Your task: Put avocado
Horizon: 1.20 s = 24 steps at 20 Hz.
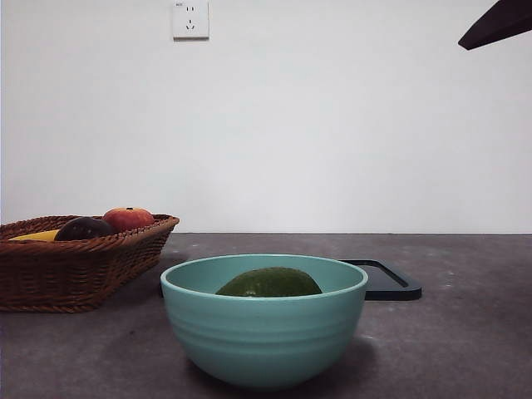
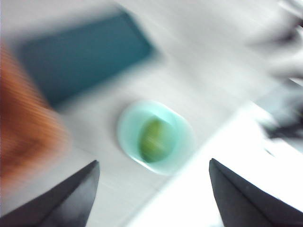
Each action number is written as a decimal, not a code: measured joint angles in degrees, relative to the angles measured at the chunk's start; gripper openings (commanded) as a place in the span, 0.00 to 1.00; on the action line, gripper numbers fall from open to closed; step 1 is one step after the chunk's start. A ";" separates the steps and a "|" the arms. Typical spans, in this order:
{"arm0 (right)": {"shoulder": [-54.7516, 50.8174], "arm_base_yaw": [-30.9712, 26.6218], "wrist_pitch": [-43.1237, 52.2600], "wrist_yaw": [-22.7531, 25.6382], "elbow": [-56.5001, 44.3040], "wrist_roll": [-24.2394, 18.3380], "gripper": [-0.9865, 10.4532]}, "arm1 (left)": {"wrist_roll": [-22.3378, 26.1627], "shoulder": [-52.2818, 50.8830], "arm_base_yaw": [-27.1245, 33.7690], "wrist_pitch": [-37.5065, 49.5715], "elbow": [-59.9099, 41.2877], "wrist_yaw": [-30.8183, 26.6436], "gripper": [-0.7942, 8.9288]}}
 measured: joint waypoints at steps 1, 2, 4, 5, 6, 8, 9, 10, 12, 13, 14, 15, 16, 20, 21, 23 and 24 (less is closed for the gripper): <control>0.61 0.00 0.00 0.00 0.00 0.00 0.45 | 1.38 -0.11 -0.37 -1.81 -0.04 4.20 0.46; 1.49 0.00 0.00 0.02 0.00 0.02 0.45 | 2.32 -0.20 -0.98 -2.10 -0.04 7.67 0.46; 3.41 0.02 0.00 0.00 0.00 0.22 0.45 | 3.45 -0.33 -2.29 -2.14 -0.04 10.05 0.46; 4.26 0.07 0.00 0.02 0.00 0.26 0.45 | 3.67 -0.35 -2.54 -2.19 -0.04 10.23 0.46; 5.18 0.31 0.00 0.07 0.00 0.31 0.45 | 3.80 -0.35 -2.56 -2.16 -0.04 10.29 0.46; 7.41 1.25 0.04 1.49 0.00 0.37 0.45 | 4.13 -0.35 -2.56 -2.14 -0.04 10.29 0.46; 8.74 2.03 0.04 3.08 0.00 0.39 0.45 | 4.22 -0.35 -2.56 -2.14 -0.04 10.27 0.46; 10.27 2.95 0.04 4.90 0.00 0.39 0.45 | 4.37 -0.35 -2.56 -2.14 -0.04 10.25 0.46; 13.90 4.83 0.15 8.02 0.00 0.39 0.45 | 4.52 -0.35 -2.56 -2.16 -0.04 9.33 0.46; 15.87 5.81 0.66 9.01 0.00 0.39 0.45 | 4.52 -0.35 -2.56 -2.16 -0.04 8.00 0.46; 17.88 6.88 1.81 9.22 0.00 0.42 0.45 | 4.52 -0.35 -2.56 -2.21 -0.04 6.45 0.46; 19.76 7.98 3.02 9.44 0.00 0.39 0.45 | 4.52 -0.35 -2.56 -2.21 -0.04 5.14 0.46; 21.55 9.11 4.09 10.12 0.00 0.42 0.45 | 4.52 -0.35 -2.56 -2.25 -0.04 4.09 0.46; 27.80 12.76 7.63 13.38 0.00 0.50 0.36 | 4.50 -0.35 -2.56 -2.32 -0.04 1.36 0.46; 29.09 13.35 8.37 13.46 0.00 0.52 0.35 | 4.50 -0.35 -2.56 -2.32 -0.04 0.94 0.46; 31.69 14.53 10.64 13.53 0.00 0.90 0.32 | 4.50 -0.35 -2.56 -2.32 -0.04 0.55 0.46; 32.96 15.13 11.87 14.43 0.02 1.33 0.29 | 4.50 -0.35 -2.56 -2.32 -0.04 0.52 0.46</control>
